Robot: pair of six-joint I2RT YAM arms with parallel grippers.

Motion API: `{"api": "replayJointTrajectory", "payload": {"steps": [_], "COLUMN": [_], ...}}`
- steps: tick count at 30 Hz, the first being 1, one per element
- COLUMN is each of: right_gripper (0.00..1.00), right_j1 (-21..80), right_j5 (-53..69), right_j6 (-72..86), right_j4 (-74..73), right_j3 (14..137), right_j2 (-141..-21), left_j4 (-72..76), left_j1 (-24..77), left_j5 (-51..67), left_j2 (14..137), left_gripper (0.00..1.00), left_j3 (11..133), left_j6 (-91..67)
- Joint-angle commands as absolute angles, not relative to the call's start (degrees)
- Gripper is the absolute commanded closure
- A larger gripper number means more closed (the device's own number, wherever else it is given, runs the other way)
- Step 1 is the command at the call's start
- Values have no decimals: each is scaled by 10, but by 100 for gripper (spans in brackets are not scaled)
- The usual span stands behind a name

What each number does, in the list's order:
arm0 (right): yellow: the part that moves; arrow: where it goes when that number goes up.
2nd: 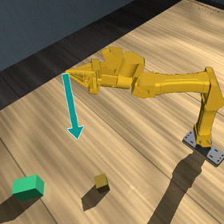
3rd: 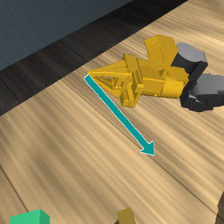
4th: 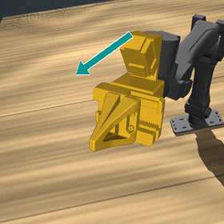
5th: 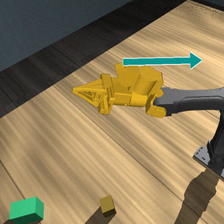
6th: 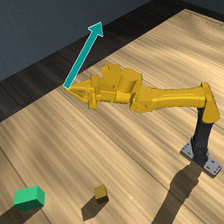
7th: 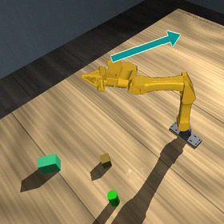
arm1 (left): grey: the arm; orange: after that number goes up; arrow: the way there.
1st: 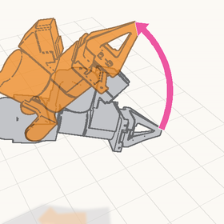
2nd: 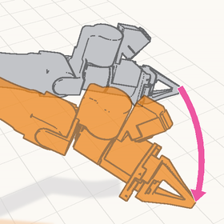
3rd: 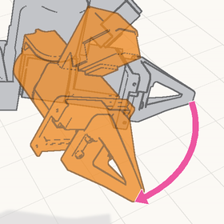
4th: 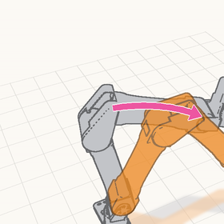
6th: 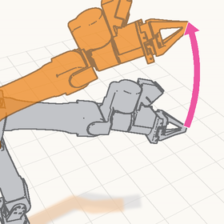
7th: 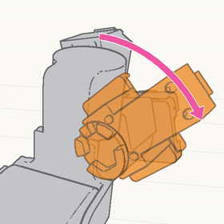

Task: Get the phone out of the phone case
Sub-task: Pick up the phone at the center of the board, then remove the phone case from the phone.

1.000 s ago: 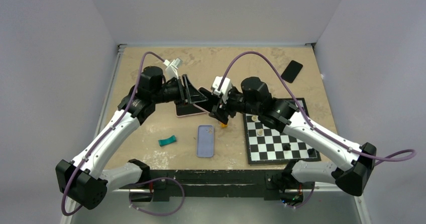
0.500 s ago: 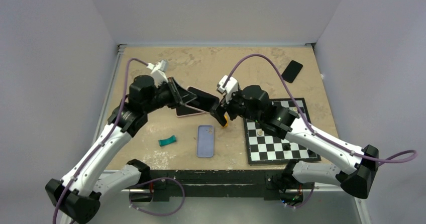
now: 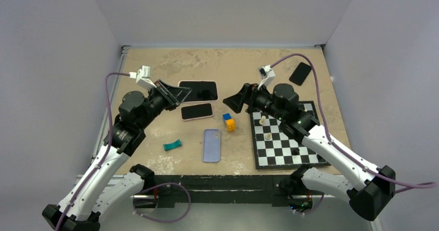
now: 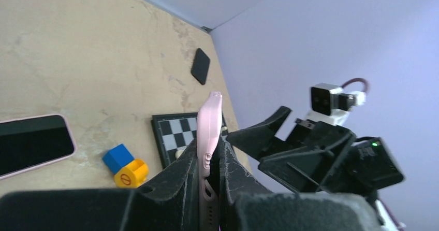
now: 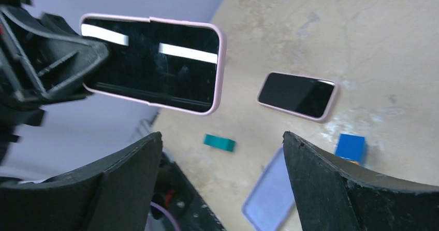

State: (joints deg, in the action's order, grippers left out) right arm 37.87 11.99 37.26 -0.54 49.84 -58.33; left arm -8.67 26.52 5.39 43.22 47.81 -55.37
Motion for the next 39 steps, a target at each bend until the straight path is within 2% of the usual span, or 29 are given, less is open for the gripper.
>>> {"api": "replayJointTrajectory", "payload": {"steps": [1, 6, 10, 12, 16, 20, 21, 22, 23, 25, 26, 29, 33, 36, 39], "right_gripper": [11, 14, 25, 34, 60, 98, 100, 100, 100, 100, 100, 100, 100, 100, 100], "right_j1": [335, 333, 334, 334, 346, 351, 350, 345, 337, 319, 312, 306, 307, 307, 312], "right_j5": [267, 278, 269, 267, 264, 284, 286, 292, 299, 320, 336, 381, 491, 526, 550], "right_j6": [561, 613, 668, 684, 706, 720, 710, 694, 650, 561, 509, 337, 212, 121, 71], "right_j4": [199, 265, 361, 398, 458, 528, 529, 513, 471, 358, 291, 72, -84, -202, -257], "right_j3": [449, 426, 400, 402, 413, 425, 427, 437, 453, 498, 525, 638, 734, 794, 810], "right_j2": [-573, -597, -613, -625, -656, -686, -685, -683, -675, -667, -666, -685, -727, -758, -764], "left_j4": [101, 173, 228, 254, 289, 303, 289, 250, 192, 20, -71, -268, -343, -403, -458], "left_j1": [265, 264, 265, 266, 270, 274, 274, 273, 273, 273, 273, 271, 269, 266, 265], "left_j5": [120, 143, 165, 168, 164, 161, 171, 182, 194, 206, 200, 151, 136, 183, 243], "left_j2": [433, 440, 453, 455, 452, 443, 439, 431, 422, 407, 402, 386, 371, 418, 470], "left_gripper": [100, 100, 100, 100, 100, 100, 100, 94, 70, 9, 1, 0, 0, 15, 18], "left_j3": [466, 434, 412, 403, 385, 366, 365, 374, 389, 435, 462, 523, 576, 654, 723], "left_j6": [-640, -697, -736, -747, -757, -747, -732, -711, -680, -596, -549, -433, -334, -273, -220]}}
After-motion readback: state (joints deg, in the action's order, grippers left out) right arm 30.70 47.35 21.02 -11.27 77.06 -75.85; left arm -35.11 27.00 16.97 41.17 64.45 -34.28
